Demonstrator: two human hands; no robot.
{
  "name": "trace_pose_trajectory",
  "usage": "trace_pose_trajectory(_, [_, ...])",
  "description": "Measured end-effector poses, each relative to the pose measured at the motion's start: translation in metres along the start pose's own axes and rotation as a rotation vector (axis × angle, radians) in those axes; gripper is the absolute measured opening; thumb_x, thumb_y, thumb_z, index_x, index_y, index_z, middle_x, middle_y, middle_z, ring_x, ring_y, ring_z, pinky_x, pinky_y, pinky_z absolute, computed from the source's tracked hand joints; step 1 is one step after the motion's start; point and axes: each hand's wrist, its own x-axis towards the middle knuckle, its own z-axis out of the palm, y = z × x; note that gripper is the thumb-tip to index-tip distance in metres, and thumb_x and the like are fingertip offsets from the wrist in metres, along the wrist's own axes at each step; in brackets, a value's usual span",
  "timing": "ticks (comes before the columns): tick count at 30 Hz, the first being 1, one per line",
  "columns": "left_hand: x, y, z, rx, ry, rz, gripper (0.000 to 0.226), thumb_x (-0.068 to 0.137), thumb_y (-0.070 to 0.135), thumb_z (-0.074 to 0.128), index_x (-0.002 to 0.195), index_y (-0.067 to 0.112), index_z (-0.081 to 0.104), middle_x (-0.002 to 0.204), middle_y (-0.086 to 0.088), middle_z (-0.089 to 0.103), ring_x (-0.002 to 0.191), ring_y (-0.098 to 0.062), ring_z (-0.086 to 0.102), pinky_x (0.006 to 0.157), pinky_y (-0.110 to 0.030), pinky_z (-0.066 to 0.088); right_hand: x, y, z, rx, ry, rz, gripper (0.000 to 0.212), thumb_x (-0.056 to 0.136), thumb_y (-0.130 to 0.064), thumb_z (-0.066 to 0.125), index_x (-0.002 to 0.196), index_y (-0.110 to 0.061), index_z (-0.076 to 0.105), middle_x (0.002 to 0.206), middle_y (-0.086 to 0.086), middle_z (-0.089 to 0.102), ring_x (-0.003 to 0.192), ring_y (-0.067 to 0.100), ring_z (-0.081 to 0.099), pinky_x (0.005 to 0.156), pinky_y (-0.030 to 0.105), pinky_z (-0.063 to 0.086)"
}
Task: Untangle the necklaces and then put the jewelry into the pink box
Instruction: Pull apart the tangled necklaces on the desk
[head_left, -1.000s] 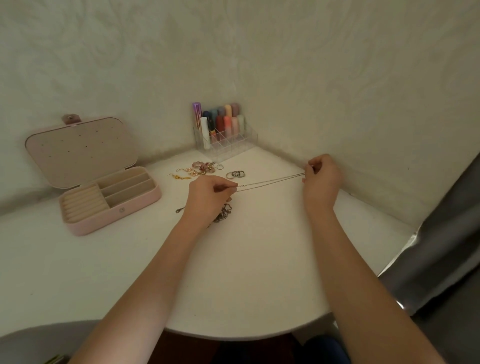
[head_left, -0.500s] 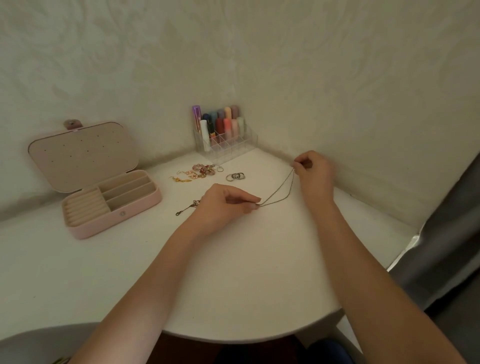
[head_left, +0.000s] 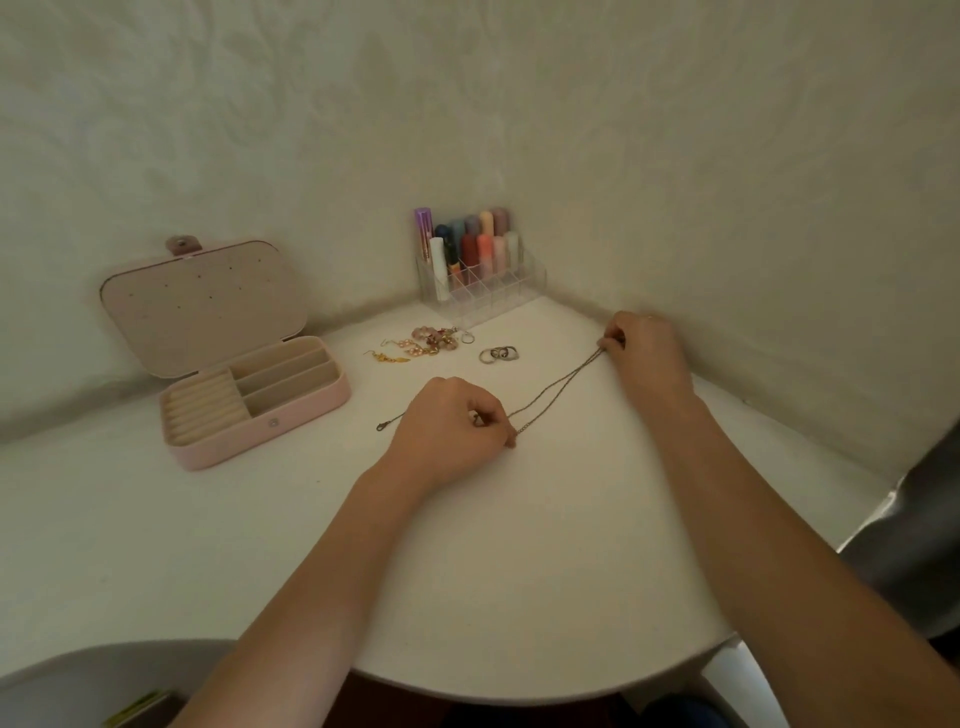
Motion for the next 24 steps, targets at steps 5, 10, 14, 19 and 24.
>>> trace_pose_trajectory(5, [-0.001, -0.003, -0.004, -0.040, 0.219, -0.010, 0.026, 0.080, 0.003, 0.056, 0.072, 0.018, 0.076, 0.073, 0.003, 0.072, 0.059, -0.010, 0.058, 0.063, -0.031, 0.050, -0.008, 0.003, -0.006, 0.024, 0.086, -0.077, 0.019, 0.093, -0.012, 0.053, 0.095, -0.004, 0.070, 0.089, 0.017, 0.070, 0.083, 0.034, 0.062, 0.074, 0.040, 0.049])
trace_pose_trajectory(10, [-0.015, -0.025, -0.008, 0.020, 0.092, -0.071, 0.036, 0.095, 0.013, 0.048, 0.127, 0.023, 0.060, 0.125, 0.001, 0.063, 0.105, -0.014, 0.061, 0.087, -0.015, 0.041, -0.021, -0.003, -0.010, 0.119, -0.172, -0.089, 0.031, 0.092, -0.035, 0.057, 0.118, -0.023, 0.067, 0.127, 0.001, 0.062, 0.123, 0.017, 0.053, 0.103, 0.031, 0.041])
trace_pose_trajectory(14, [-0.030, -0.034, -0.009, 0.203, -0.034, 0.019, 0.040, 0.099, 0.022, 0.045, 0.139, 0.017, 0.047, 0.148, 0.001, 0.042, 0.141, -0.011, 0.030, 0.114, -0.023, 0.016, -0.025, -0.007, -0.012, 0.051, -0.245, -0.076, 0.037, 0.091, -0.041, 0.058, 0.124, -0.027, 0.062, 0.142, 0.001, 0.049, 0.133, 0.018, 0.041, 0.108, 0.031, 0.032])
trace_pose_trajectory(19, [-0.043, -0.038, -0.014, 0.241, 0.066, -0.061, 0.039, 0.099, 0.017, 0.043, 0.138, 0.014, 0.048, 0.146, -0.005, 0.044, 0.141, -0.017, 0.029, 0.112, -0.024, 0.017, -0.027, -0.010, -0.008, -0.148, -0.176, -0.094, 0.034, 0.098, -0.028, 0.045, 0.124, -0.014, 0.061, 0.127, 0.017, 0.058, 0.117, 0.035, 0.052, 0.096, 0.040, 0.042])
trace_pose_trajectory(24, [-0.051, -0.043, -0.015, 0.236, 0.165, -0.159, 0.039, 0.097, 0.011, 0.042, 0.134, 0.012, 0.053, 0.141, -0.008, 0.050, 0.138, -0.021, 0.035, 0.111, -0.030, 0.025, -0.026, -0.014, -0.003, -0.199, -0.146, -0.056, 0.034, 0.098, -0.023, 0.039, 0.109, 0.002, 0.060, 0.113, 0.025, 0.059, 0.108, 0.039, 0.053, 0.090, 0.044, 0.044])
